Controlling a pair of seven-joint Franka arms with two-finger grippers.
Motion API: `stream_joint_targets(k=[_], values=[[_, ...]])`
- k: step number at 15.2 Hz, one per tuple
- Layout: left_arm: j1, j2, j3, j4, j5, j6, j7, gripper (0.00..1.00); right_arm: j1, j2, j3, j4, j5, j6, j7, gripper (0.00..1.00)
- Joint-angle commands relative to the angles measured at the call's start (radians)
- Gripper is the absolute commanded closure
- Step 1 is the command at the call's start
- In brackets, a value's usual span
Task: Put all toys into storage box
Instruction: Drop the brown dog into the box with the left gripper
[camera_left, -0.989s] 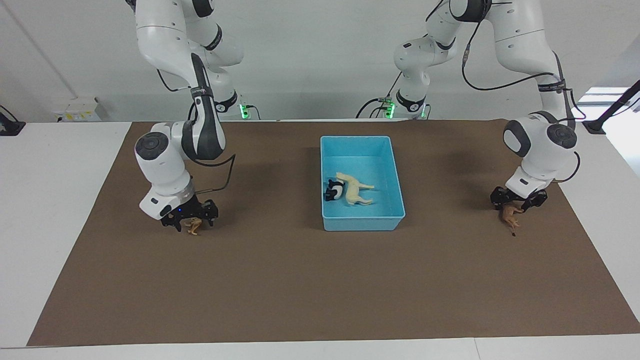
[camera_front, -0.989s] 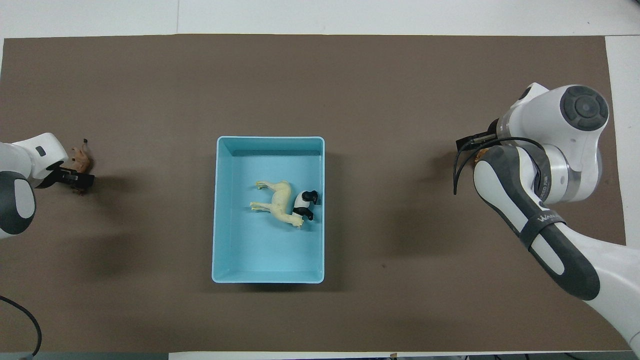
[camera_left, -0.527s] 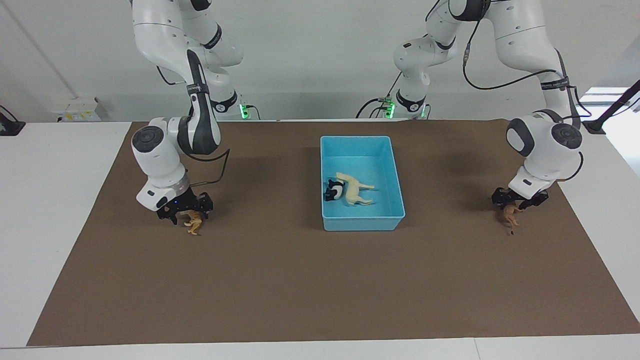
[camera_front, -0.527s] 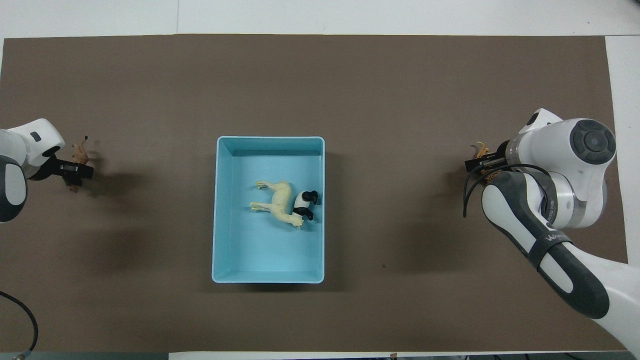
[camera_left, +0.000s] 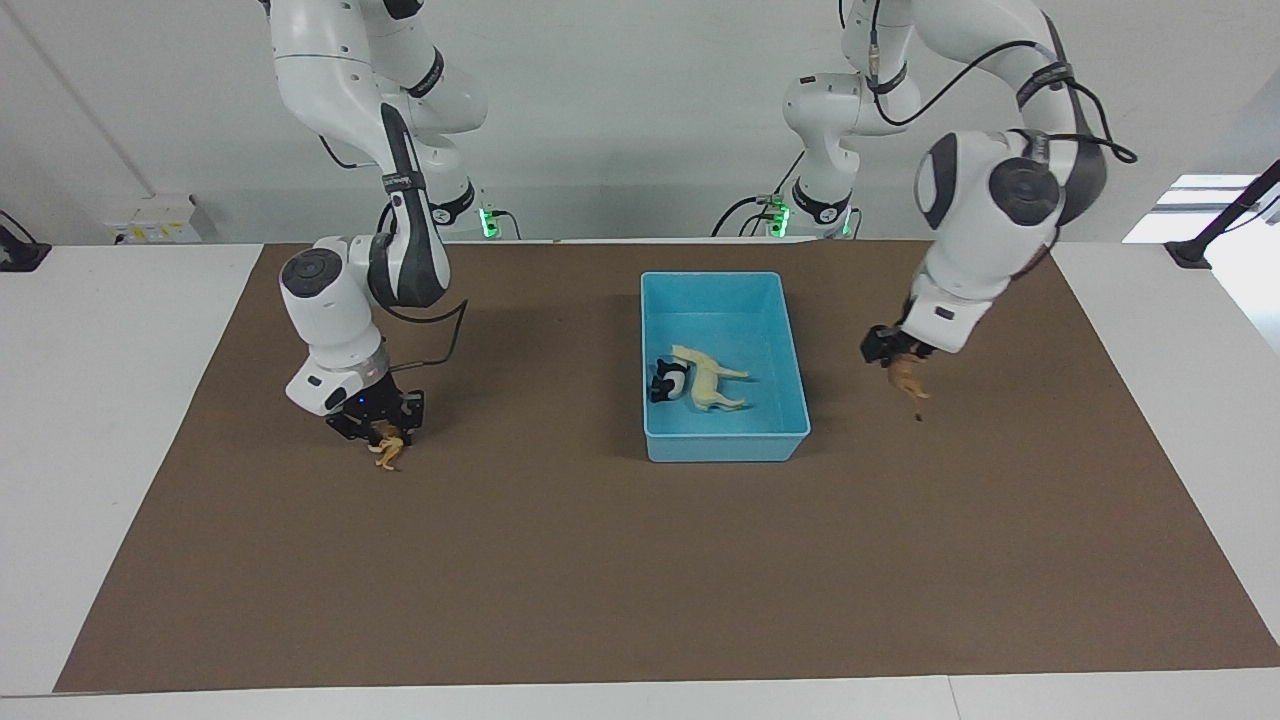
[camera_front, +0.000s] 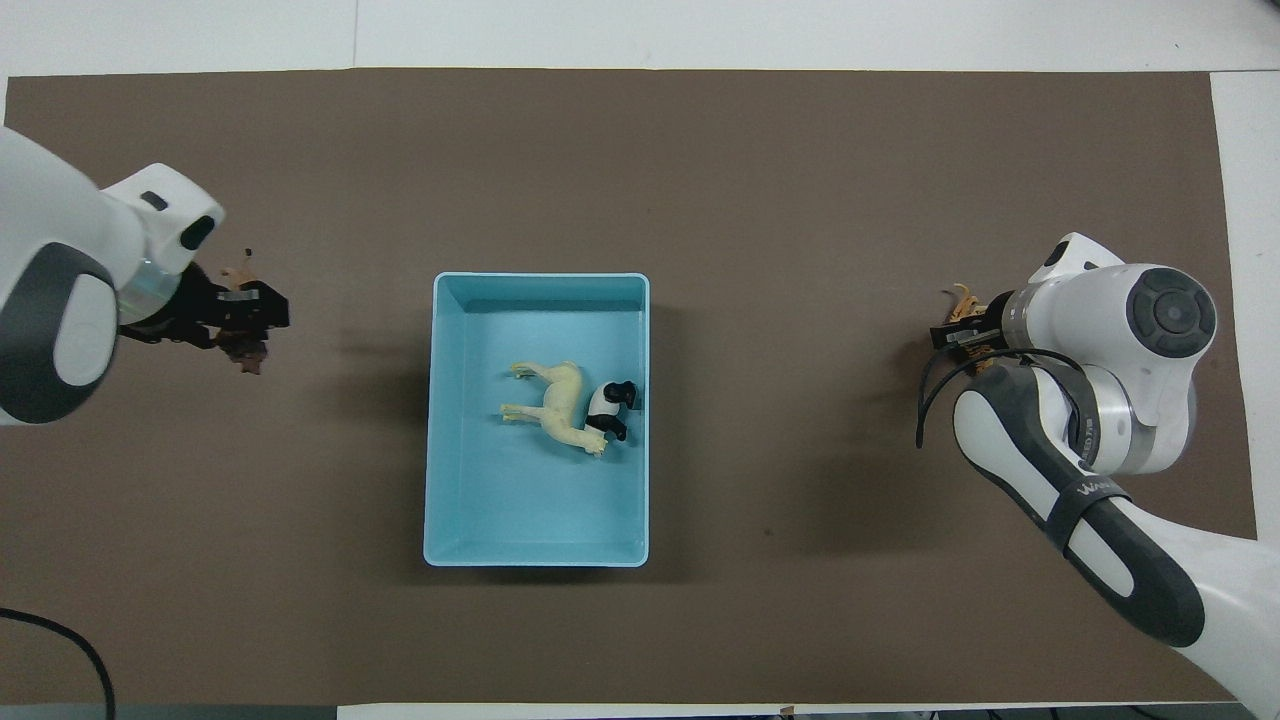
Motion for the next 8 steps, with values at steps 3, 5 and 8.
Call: stream_joint_targets(k=[3,5,8], values=[[-0.203,-0.037,0.021,-0.12,-0.036,0.149,-0.34,0.8,-0.005,-0.007,0.006,0.033,0.001,-0.065,-0.021,1.0],[-0.236,-0.054,0.021,-0.159,-0.036,0.199,-0.39,0.0,-0.003,-0.013,0.014,0.112,0.001,-0.191,-0.017,1.0],[-0.231,-0.06,0.024,-0.144,-0.036,0.152,-0.379,0.0,0.038,-0.02,0.018,0.27,0.003,-0.399,0.024,1.0]])
